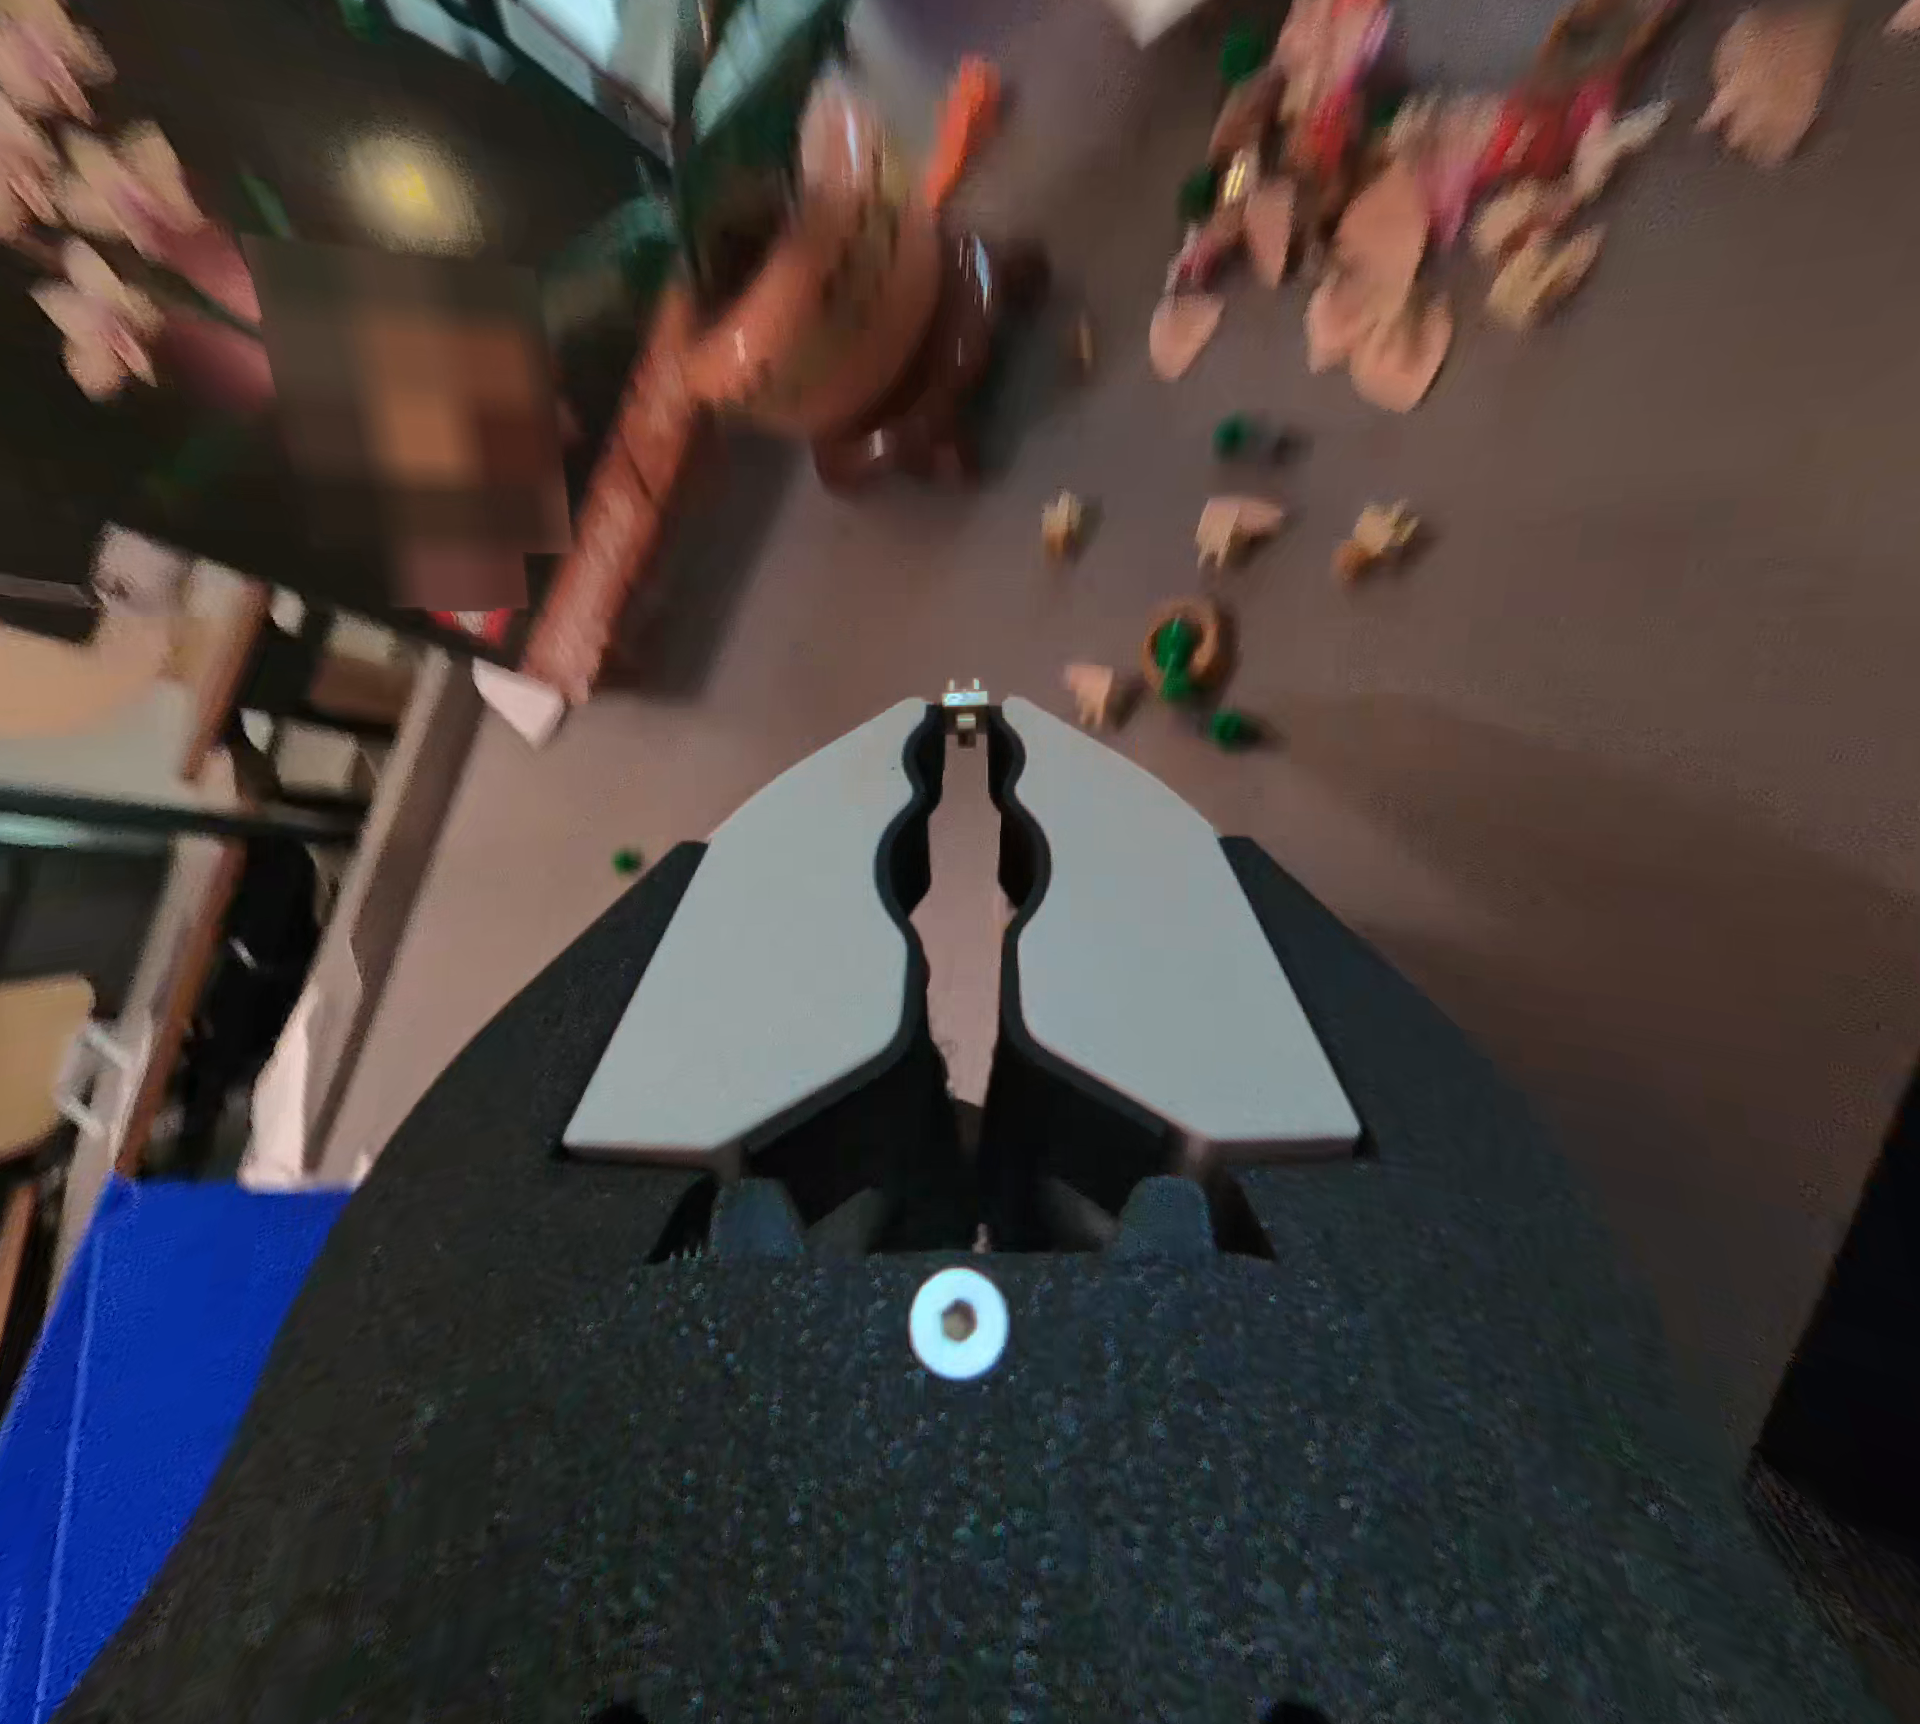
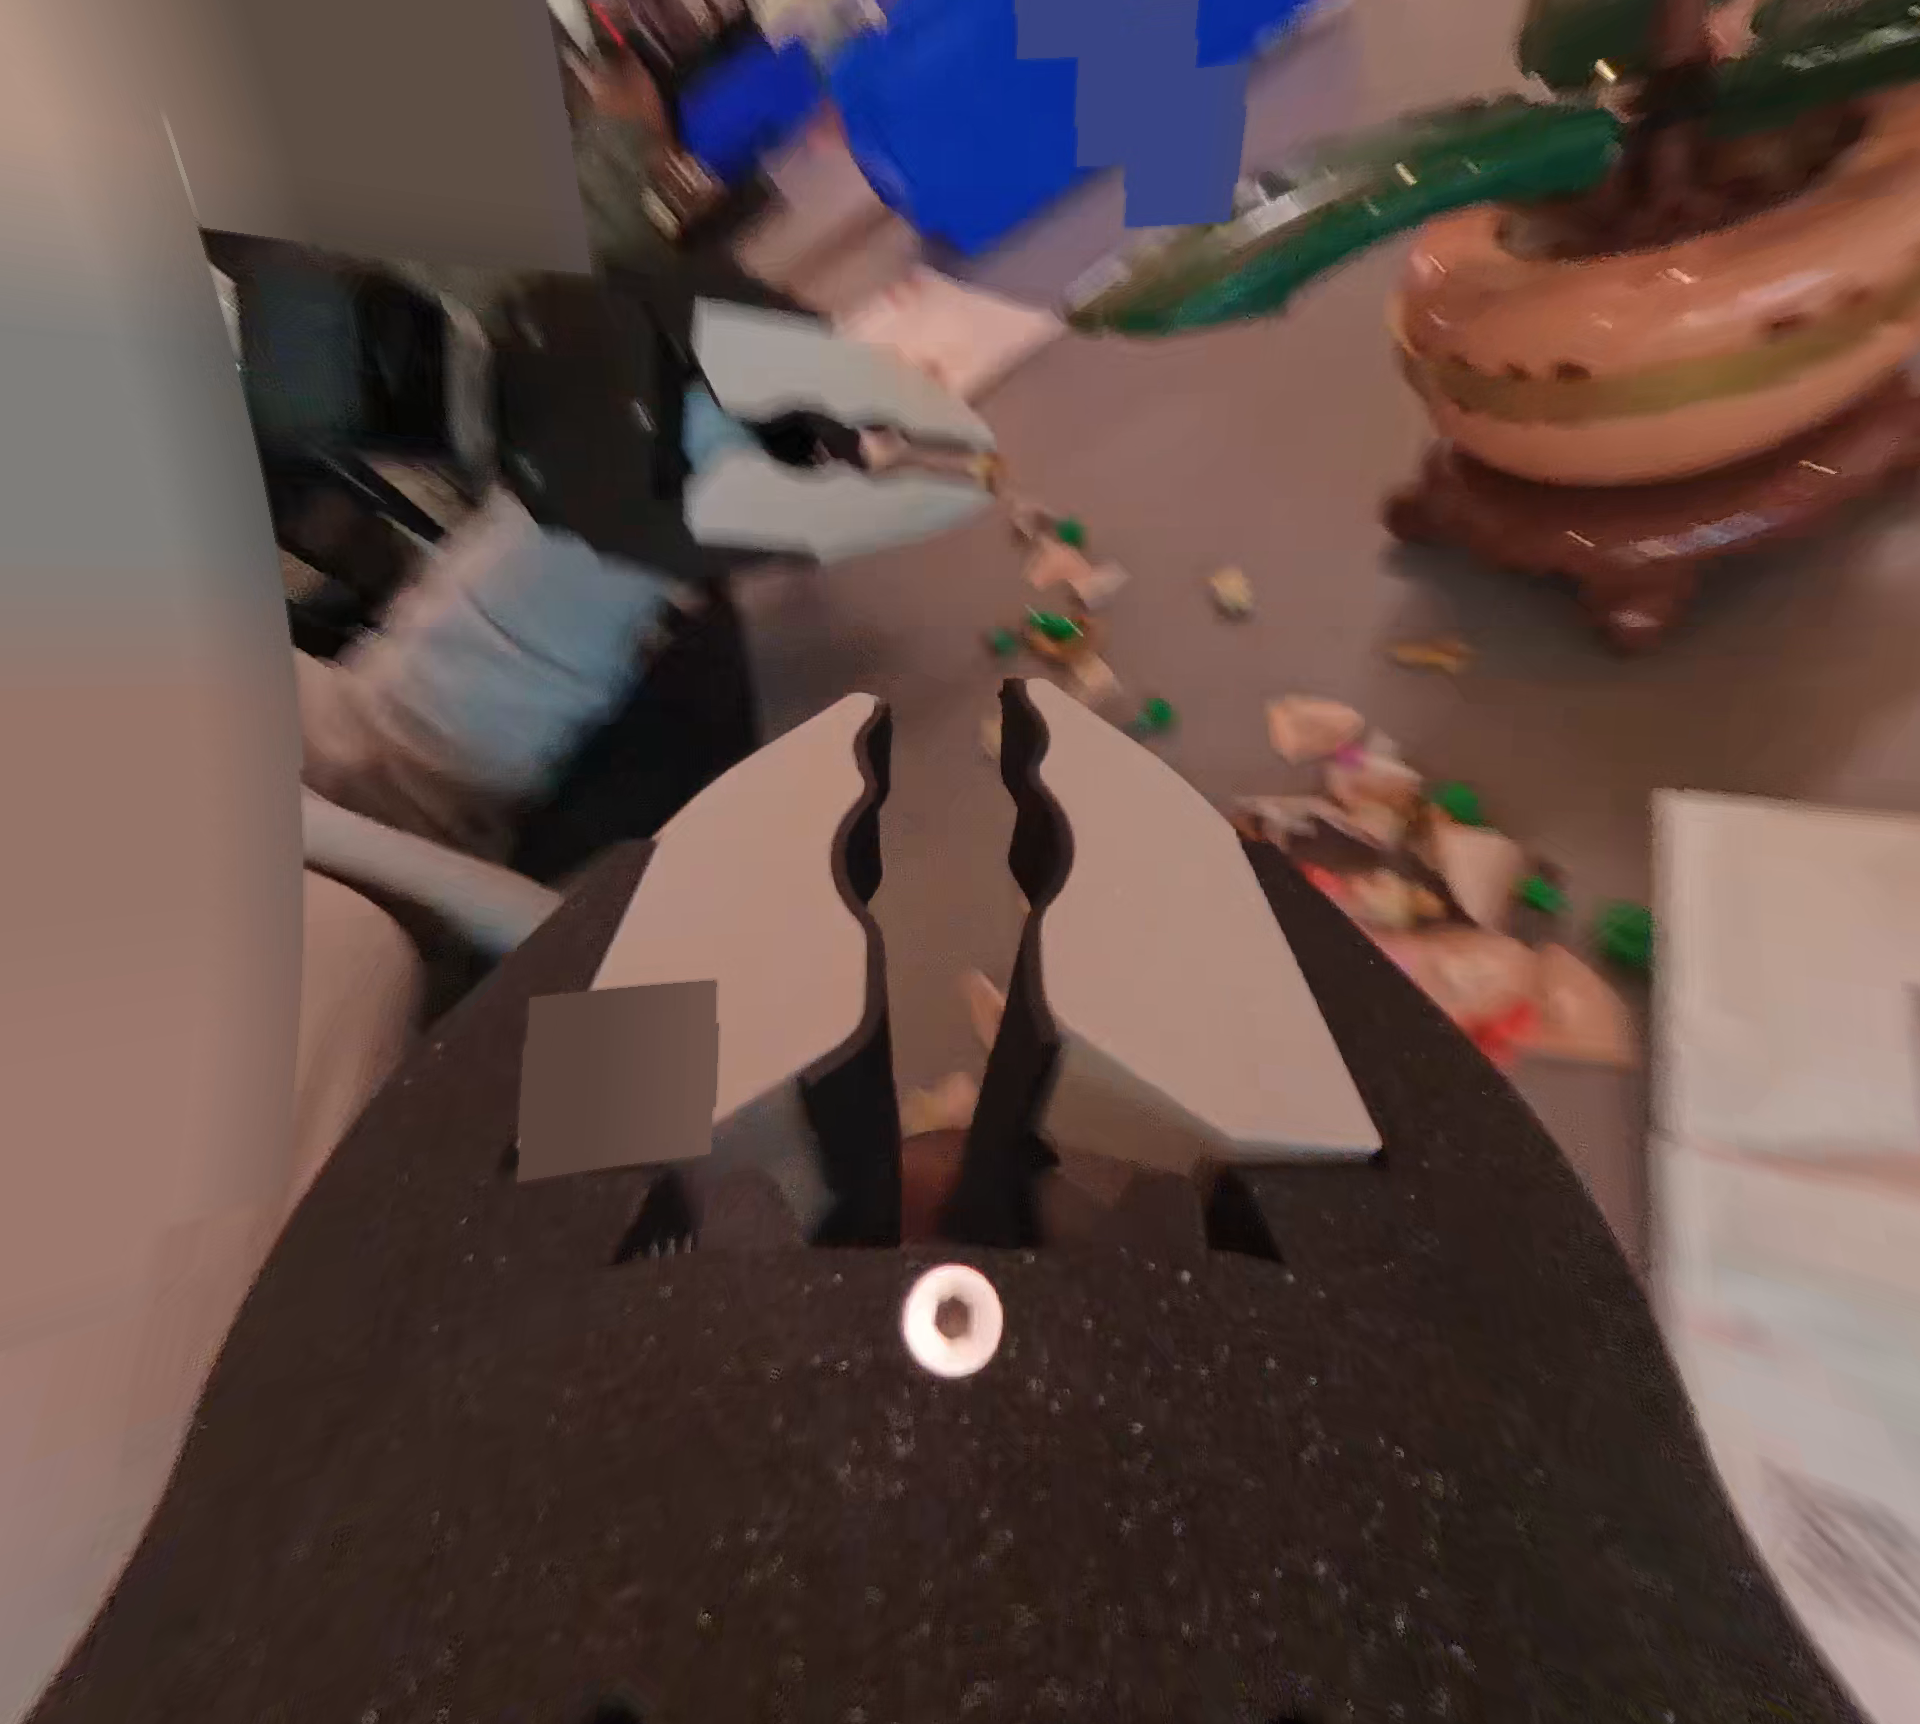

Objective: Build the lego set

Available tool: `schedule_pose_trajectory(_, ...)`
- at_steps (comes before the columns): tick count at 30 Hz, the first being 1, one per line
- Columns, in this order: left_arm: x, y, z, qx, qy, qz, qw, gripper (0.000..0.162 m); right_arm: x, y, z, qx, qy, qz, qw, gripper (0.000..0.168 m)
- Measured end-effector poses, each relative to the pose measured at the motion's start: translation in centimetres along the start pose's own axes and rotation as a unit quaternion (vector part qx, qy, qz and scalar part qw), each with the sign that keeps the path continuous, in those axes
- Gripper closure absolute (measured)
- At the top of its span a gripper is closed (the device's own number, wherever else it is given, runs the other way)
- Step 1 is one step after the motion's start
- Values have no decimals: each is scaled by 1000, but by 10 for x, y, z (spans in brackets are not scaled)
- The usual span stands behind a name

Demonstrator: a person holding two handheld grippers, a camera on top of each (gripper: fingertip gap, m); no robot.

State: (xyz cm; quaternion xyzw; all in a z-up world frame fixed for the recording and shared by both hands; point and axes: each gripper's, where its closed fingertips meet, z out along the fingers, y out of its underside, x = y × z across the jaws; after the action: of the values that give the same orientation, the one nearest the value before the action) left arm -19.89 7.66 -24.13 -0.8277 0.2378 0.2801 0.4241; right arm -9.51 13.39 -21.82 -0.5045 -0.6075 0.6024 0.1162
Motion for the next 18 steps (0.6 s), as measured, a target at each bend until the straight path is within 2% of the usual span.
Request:
schedule_pose_trajectory(2, -1, 17, 4, -29, 16, -20, 999, 155, 16, 24, -10, -88, 69, -62, 992, 149)
schedule_pose_trajectory(4, 0, 18, 6, -25, 40, -60, 997, 149, 21, 41, -14, -153, 103, -115, 976, 149)
schedule_pose_trajectory(9, -5, 13, 5, -1, 47, -121, 992, 137, 21, 43, 4, -202, 122, -213, 948, 154)
schedule_pose_trajectory(14, 1, 8, 0, 26, 83, -152, 985, 141, 35, 43, 21, -295, 88, -329, 893, 156)
schedule_pose_trajectory(18, 7, 14, 1, 15, 109, -160, 981, 143, 37, 45, 29, -344, 38, -370, 862, 155)
